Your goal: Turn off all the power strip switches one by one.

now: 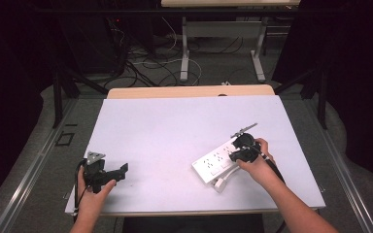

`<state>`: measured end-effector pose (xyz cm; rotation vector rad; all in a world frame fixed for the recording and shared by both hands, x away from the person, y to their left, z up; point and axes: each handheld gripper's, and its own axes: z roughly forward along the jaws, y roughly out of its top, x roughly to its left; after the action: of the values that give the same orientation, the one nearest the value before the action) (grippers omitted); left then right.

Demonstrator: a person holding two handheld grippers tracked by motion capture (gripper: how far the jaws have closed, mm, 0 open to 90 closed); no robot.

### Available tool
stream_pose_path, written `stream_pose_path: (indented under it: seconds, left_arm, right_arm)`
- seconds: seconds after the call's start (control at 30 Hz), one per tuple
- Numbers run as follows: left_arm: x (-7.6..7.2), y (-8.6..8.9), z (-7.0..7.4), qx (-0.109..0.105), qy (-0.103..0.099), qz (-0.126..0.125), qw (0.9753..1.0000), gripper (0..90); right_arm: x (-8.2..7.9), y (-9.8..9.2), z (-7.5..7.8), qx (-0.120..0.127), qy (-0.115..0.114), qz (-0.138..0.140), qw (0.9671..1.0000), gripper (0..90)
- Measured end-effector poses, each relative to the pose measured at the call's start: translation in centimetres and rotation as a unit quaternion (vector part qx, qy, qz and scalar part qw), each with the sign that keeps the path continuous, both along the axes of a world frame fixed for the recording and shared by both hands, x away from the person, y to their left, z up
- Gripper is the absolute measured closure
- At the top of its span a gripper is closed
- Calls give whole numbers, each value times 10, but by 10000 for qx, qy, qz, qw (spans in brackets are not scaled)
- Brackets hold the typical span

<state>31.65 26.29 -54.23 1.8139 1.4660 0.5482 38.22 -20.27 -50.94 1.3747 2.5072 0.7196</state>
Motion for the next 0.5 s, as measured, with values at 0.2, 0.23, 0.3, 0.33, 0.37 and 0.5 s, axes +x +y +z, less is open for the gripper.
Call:
stream_pose_path:
  seconds: [0.2, 0.23, 0.3, 0.33, 0.37, 0.5]
  left_arm:
    - [0, 0, 0, -63, 3, 28, 10000, 26]
    - [0, 0, 0, -63, 3, 28, 10000, 26]
    - [0, 0, 0, -65, 3, 25, 10000, 26]
    - [0, 0, 0, -63, 3, 25, 10000, 26]
    - [0, 0, 0, -65, 3, 25, 10000, 26]
    - [0, 0, 0, -66, 2, 25, 10000, 26]
  right_arm:
    - [0, 2, -2, -121, -49, 97, 9999, 829]
    - [0, 3, -2, -147, -51, 38, 9999, 831]
    - [0, 3, -4, -88, -152, 127, 9998, 838]
    - [0, 3, -2, -200, -95, 122, 9997, 840]
    - [0, 3, -2, -207, -102, 116, 9997, 841]
    - [-1, 4, -3, -230, -86, 35, 9997, 841]
